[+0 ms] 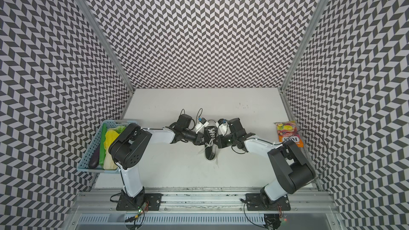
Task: Tie the shoes
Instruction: Cross the shoelace with the shoelace.
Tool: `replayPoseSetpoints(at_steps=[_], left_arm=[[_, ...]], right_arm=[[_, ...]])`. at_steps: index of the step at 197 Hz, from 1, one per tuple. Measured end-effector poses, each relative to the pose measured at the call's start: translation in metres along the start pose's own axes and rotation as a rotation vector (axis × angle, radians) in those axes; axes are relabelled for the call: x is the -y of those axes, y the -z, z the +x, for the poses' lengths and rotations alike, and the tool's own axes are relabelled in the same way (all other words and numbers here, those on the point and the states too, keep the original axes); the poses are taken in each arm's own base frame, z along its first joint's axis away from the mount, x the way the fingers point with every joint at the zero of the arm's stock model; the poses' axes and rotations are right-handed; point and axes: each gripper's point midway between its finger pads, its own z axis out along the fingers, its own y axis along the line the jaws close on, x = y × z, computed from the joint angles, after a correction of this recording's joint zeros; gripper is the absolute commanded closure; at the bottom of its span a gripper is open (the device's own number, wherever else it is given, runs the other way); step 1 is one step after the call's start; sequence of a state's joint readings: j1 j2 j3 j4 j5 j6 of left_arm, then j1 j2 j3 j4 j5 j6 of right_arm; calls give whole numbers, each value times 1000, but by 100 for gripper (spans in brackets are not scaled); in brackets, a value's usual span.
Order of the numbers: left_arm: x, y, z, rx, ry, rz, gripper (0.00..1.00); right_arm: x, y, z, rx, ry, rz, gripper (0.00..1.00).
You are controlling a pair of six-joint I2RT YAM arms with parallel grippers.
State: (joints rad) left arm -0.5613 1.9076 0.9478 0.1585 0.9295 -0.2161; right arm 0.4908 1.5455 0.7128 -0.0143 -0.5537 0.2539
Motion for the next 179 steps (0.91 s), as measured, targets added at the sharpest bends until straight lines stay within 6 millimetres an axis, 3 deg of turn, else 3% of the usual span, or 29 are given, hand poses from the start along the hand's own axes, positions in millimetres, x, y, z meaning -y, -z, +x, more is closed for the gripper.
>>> replayPoseSetpoints(at_steps=[144, 179], left_arm=[[6, 2, -2, 59, 23, 36, 88], [8, 3, -5, 70, 29, 47, 82]], right_arm=[[1, -1, 2, -6, -3, 2, 100], [1, -1, 2, -6, -3, 1, 100]])
